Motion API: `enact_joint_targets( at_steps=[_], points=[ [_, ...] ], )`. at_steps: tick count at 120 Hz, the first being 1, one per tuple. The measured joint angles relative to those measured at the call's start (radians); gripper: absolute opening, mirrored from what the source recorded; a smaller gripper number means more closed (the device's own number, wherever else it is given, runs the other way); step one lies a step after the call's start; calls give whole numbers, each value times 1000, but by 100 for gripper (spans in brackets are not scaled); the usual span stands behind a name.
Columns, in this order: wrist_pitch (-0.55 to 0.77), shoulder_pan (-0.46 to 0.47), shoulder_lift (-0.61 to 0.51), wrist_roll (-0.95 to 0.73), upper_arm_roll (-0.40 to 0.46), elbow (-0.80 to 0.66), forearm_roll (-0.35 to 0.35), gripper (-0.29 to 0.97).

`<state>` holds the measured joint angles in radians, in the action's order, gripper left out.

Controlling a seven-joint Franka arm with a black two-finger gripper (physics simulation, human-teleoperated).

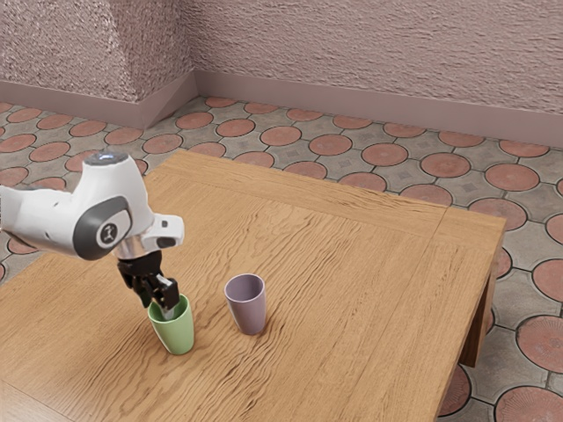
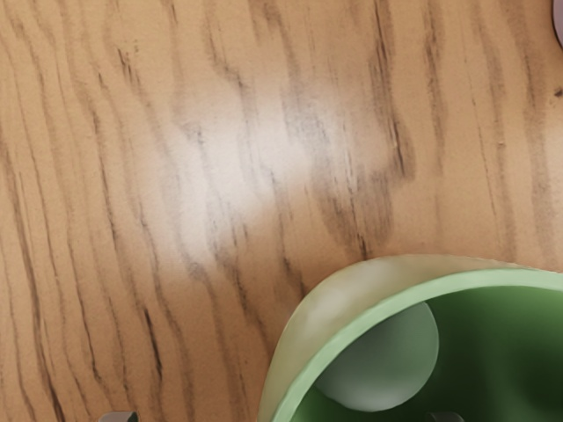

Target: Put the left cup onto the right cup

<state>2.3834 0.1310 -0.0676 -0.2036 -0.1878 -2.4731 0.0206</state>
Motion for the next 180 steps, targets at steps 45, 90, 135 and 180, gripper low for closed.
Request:
enact_joint_targets(
  at_steps=[45, 90, 135, 180],
  points=[
    [31, -1, 26, 0, 1, -1, 14, 21],
    [34, -2, 22, 1, 1, -1, 14, -7],
    [10, 0, -41, 14, 15, -5, 4, -10],
    [-140, 1, -161, 21, 43, 26, 0, -10]
  ],
)
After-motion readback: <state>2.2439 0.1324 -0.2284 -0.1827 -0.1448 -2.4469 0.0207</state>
